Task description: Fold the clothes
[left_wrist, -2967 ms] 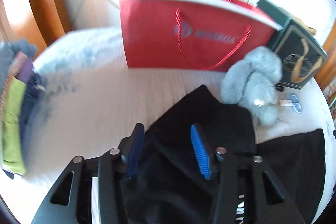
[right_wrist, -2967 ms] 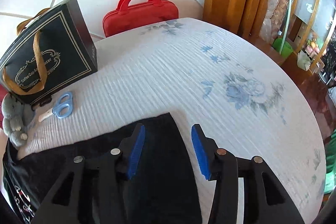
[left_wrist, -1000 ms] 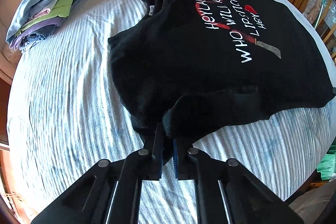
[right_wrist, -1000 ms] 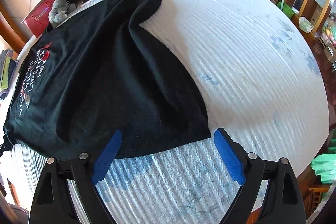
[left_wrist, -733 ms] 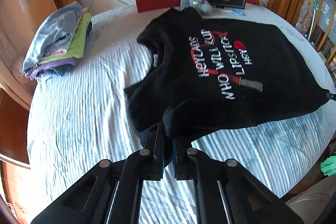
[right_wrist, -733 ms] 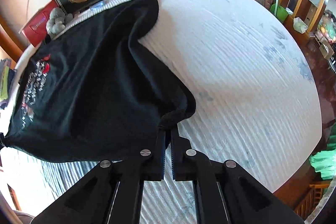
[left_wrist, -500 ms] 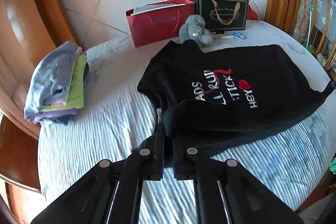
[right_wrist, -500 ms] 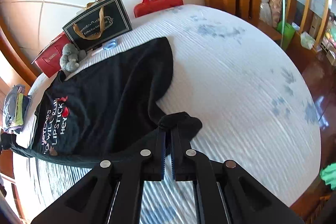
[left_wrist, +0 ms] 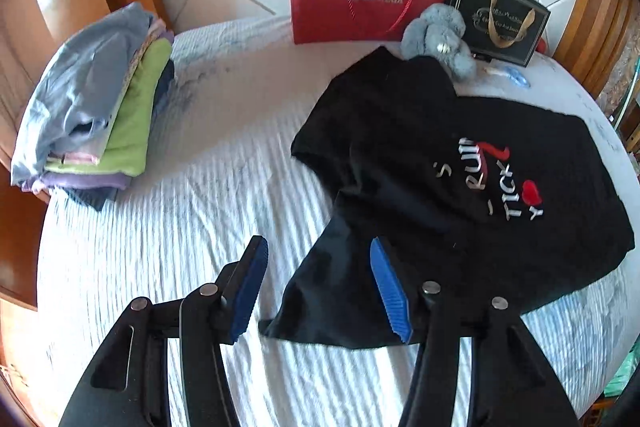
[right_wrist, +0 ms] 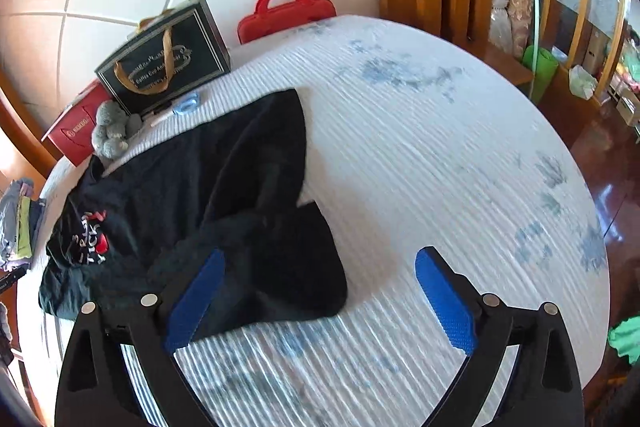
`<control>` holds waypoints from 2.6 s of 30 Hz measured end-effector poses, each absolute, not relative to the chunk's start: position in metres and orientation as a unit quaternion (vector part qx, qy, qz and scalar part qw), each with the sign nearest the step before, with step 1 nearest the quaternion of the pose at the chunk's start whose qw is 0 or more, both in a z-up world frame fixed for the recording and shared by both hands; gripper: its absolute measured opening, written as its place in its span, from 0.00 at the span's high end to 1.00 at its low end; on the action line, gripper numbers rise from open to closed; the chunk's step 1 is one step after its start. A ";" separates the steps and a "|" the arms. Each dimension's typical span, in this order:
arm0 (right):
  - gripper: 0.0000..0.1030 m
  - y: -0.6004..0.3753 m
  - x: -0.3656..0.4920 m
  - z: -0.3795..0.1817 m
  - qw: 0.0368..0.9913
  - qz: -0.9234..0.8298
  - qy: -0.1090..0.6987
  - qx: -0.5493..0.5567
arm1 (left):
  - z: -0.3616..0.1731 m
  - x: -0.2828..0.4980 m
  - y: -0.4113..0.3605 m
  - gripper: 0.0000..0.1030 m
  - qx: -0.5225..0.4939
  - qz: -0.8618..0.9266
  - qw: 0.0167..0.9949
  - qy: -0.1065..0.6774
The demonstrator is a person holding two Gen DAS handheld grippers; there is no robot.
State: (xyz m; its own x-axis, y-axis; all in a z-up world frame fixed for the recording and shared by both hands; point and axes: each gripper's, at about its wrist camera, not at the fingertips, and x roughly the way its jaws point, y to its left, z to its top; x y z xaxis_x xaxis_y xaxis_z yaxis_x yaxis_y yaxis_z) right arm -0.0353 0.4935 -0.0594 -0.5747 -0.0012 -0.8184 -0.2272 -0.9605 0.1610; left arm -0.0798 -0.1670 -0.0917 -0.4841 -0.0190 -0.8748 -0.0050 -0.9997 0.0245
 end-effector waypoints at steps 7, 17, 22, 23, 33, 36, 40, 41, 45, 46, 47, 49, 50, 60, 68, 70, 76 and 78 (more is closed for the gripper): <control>0.06 0.489 -0.013 -0.110 0.040 0.855 0.104 -0.506 | -0.130 -0.075 -0.158 0.47 0.528 -0.849 0.003 -0.014; 0.70 0.453 -0.054 -0.134 0.019 0.849 0.025 -0.527 | -0.145 -0.071 -0.159 0.99 0.552 -0.833 0.044 -0.007; 0.93 0.447 -0.046 -0.095 0.036 0.869 0.015 -0.494 | -0.130 -0.054 -0.177 1.00 0.546 -0.835 0.071 -0.008; 0.93 0.449 -0.039 -0.085 0.039 0.872 0.020 -0.487 | -0.127 -0.050 -0.183 1.00 0.545 -0.836 0.070 0.002; 0.49 0.478 -0.003 -0.101 0.086 0.837 0.042 -0.539 | -0.114 -0.041 -0.164 0.48 0.525 -0.851 -0.009 0.004; 0.41 0.475 0.001 -0.096 0.084 0.840 0.039 -0.534 | -0.113 -0.054 -0.151 0.48 0.516 -0.856 -0.027 -0.006; 0.41 0.471 -0.006 -0.080 0.071 0.853 0.051 -0.514 | -0.109 -0.077 -0.143 0.48 0.513 -0.858 -0.037 0.000; 0.41 0.469 -0.010 -0.076 0.066 0.857 0.055 -0.508 | -0.106 -0.085 -0.142 0.48 0.512 -0.858 -0.039 0.000; 0.41 0.468 -0.048 -0.061 0.054 0.868 0.065 -0.489 | -0.093 -0.127 -0.140 0.47 0.506 -0.862 -0.032 -0.003; 0.41 0.470 -0.060 -0.058 0.050 0.870 0.068 -0.485 | -0.089 -0.138 -0.141 0.47 0.506 -0.862 -0.033 0.001; 0.41 0.471 -0.073 -0.055 0.048 0.872 0.071 -0.482 | -0.086 -0.150 -0.141 0.47 0.505 -0.863 -0.034 0.003; 0.39 0.472 -0.102 -0.051 0.041 0.874 0.076 -0.479 | -0.081 -0.174 -0.141 0.46 0.502 -0.864 -0.037 0.005; 0.37 0.472 -0.118 -0.050 0.038 0.874 0.077 -0.478 | -0.080 -0.186 -0.140 0.44 0.502 -0.864 -0.039 0.004; 0.24 0.479 -0.273 -0.077 0.020 0.861 0.056 -0.505 | -0.102 -0.307 -0.115 0.40 0.506 -0.860 -0.067 -0.021; 0.22 0.486 -0.322 -0.111 0.015 0.848 0.044 -0.528 | -0.134 -0.388 -0.097 0.40 0.508 -0.856 -0.089 -0.023; 0.18 0.486 -0.326 -0.116 0.012 0.848 0.043 -0.529 | -0.144 -0.392 -0.092 0.40 0.514 -0.852 -0.092 -0.033; 0.08 0.479 -0.342 -0.129 0.011 0.849 0.011 -0.529 | -0.164 -0.393 -0.081 0.35 0.516 -0.849 -0.094 -0.058; 0.08 0.478 -0.348 -0.137 0.015 0.843 0.004 -0.538 | -0.164 -0.393 -0.082 0.36 0.518 -0.849 -0.090 -0.052</control>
State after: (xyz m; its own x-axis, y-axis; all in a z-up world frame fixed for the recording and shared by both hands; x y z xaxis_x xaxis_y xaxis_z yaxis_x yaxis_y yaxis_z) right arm -0.3483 0.4775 -0.1374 -0.4208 0.0204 -0.9069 -0.0293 -0.9995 -0.0089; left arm -0.3929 -0.0818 -0.1641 -0.4462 0.0996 -0.8894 -0.2076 -0.9782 -0.0054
